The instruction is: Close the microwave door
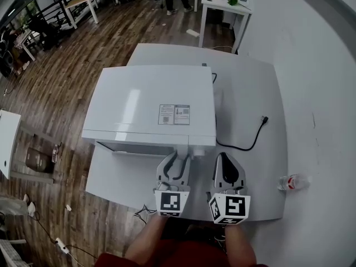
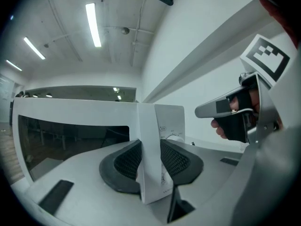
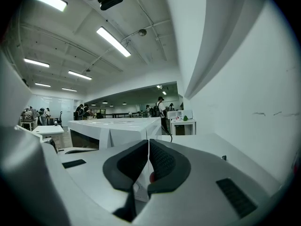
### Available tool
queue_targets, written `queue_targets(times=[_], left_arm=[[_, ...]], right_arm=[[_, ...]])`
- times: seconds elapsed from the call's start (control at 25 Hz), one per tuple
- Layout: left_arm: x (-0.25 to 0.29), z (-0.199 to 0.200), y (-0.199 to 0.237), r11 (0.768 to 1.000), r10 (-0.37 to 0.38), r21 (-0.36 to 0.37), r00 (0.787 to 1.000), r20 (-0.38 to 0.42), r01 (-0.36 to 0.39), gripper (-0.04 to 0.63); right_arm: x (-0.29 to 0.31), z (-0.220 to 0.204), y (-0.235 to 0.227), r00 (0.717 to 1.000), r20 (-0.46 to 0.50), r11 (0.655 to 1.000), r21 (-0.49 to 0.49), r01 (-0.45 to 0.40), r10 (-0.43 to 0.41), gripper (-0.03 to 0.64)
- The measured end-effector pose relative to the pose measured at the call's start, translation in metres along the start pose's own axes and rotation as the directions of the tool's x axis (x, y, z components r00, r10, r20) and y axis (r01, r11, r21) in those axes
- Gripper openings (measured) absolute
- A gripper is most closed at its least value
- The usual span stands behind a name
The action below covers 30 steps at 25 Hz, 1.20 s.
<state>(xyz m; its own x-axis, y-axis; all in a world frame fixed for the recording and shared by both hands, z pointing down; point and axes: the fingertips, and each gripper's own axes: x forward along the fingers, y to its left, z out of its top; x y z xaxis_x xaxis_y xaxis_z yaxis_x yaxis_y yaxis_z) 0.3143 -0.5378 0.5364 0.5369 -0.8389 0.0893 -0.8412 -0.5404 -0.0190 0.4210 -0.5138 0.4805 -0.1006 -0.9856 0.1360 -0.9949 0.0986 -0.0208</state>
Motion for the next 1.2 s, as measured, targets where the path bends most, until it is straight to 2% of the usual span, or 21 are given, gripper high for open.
queue_targets(times=[0.16, 0.28, 0.44, 0.6, 0.8, 0.96, 1.12, 1.2], left_arm=[[-0.01, 0.001, 0.001, 0.999, 0.025, -0.027, 0.999, -0.024, -0.025, 0.137], [-0.021, 0.015, 0.0, 0.999, 0.041, -0.006, 0.999, -0.011, -0.042, 0.137], [-0.031, 0.048, -0.005, 0.998, 0.06, 0.019, 0.998, 0.024, -0.061, 0.137], [-0.032, 0.082, -0.017, 0.998, 0.067, -0.003, 0.998, 0.009, -0.067, 0.137], [-0.025, 0.127, -0.028, 0.996, 0.078, 0.041, 0.995, 0.064, -0.081, 0.132], [-0.019, 0.156, -0.035, 0.995, 0.088, 0.038, 0.99, 0.114, -0.092, 0.089], [-0.018, 0.176, -0.05, 0.996, 0.057, 0.061, 0.985, 0.16, -0.067, 0.034], [-0.018, 0.181, -0.052, 0.996, 0.064, 0.055, 0.984, 0.167, -0.075, 0.026]], right_arm=[[-0.012, 0.007, 0.0, 1.0, 0.003, 1.0, -0.007, -0.008, 0.008, 0.029], [-0.015, 0.017, -0.001, 1.0, 0.014, 1.0, -0.008, -0.026, 0.026, 0.029], [-0.016, 0.039, -0.003, 0.996, 0.057, 0.997, -0.024, -0.071, 0.072, 0.029], [-0.018, 0.068, -0.008, 0.988, 0.109, 0.994, -0.035, -0.107, 0.111, 0.029], [-0.027, 0.101, -0.02, 0.977, 0.172, 0.992, -0.034, -0.123, 0.127, 0.029], [-0.035, 0.121, -0.033, 0.971, 0.207, 0.992, -0.038, -0.117, 0.122, 0.029], [-0.043, 0.134, -0.044, 0.963, 0.241, 0.993, -0.021, -0.118, 0.12, 0.029], [-0.046, 0.14, -0.045, 0.962, 0.245, 0.993, -0.018, -0.12, 0.12, 0.029]])
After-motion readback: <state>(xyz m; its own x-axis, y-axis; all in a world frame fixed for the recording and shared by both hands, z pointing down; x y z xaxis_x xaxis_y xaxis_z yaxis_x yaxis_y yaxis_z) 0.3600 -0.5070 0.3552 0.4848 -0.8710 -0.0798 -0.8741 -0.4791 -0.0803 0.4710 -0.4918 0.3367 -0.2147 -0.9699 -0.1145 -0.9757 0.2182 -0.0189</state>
